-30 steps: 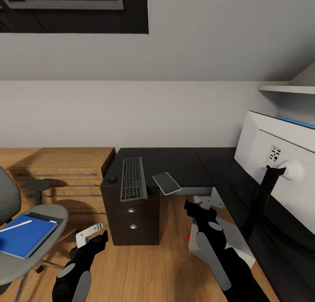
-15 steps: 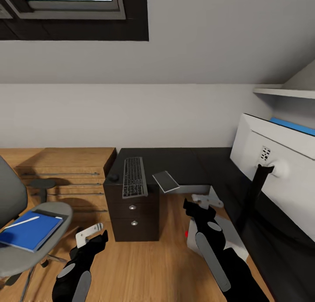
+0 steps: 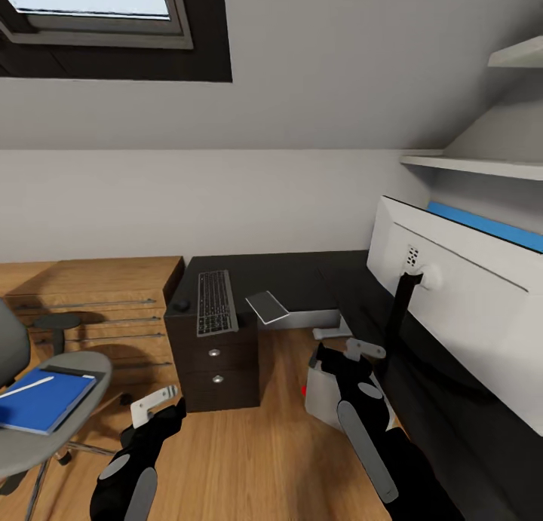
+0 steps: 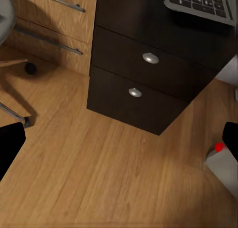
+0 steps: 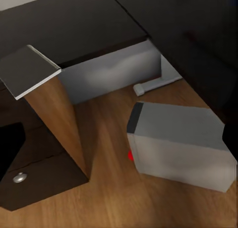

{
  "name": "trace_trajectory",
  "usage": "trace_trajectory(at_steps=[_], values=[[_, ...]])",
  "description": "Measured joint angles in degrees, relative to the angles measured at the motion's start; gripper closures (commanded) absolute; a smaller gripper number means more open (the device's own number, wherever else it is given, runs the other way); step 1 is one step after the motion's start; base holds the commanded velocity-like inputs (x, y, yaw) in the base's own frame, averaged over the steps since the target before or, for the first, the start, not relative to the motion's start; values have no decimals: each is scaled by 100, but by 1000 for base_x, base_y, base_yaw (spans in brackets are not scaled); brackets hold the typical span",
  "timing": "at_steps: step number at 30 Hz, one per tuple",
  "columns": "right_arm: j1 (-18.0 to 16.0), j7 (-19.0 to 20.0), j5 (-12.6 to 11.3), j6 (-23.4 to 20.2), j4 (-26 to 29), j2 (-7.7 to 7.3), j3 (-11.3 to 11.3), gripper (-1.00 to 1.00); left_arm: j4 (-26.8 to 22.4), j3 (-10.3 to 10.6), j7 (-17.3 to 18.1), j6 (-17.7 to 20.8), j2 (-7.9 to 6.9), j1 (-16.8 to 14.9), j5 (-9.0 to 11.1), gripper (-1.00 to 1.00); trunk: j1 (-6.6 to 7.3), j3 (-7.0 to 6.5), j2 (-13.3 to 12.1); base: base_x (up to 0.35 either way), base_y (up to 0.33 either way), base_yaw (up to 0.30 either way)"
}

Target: In the bedroom, organize the workspace by keeping the computer under the desk, ensuring the monitor is on the desk, placing the keyboard on the desk next to the monitor, placing the mouse on the desk next to the keyboard, moving the folder from the swivel chair onto the desk next to the mouse, stacking the notebook on top of the folder with the pen on top of the notebook, and positioning the swivel chair next to the desk.

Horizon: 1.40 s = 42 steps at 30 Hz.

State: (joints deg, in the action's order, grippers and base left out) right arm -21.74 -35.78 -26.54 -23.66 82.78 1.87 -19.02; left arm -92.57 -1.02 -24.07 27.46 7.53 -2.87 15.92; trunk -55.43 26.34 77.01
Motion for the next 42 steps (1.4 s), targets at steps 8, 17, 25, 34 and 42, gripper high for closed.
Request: trace_trajectory(at_steps=[8, 17, 25, 34, 42], values=[[-1, 0, 22, 165, -1, -15, -4, -100, 44, 8, 8, 24, 0, 0, -4, -100, 0, 1, 0, -1, -29, -9], [1, -367, 818, 1253, 2, -800, 53, -100, 73, 86, 12, 15, 0, 0, -9, -100, 0, -4, 0, 0, -138, -41], [1, -418, 821, 1265, 0, -814, 187, -100, 81, 87, 13, 22, 1, 0, -9, -100, 0, -46, 0, 0, -9, -172], [1, -412, 821, 1265, -28, -814, 386, -100, 90, 88, 13, 19, 1, 0, -9, -100, 0, -100, 0, 0, -1, -191], [1, -349, 822, 1246, -66, -827, 665, -100, 90, 91, 14, 23, 1, 0, -10, -100, 0, -150, 0, 0, 0, -196]])
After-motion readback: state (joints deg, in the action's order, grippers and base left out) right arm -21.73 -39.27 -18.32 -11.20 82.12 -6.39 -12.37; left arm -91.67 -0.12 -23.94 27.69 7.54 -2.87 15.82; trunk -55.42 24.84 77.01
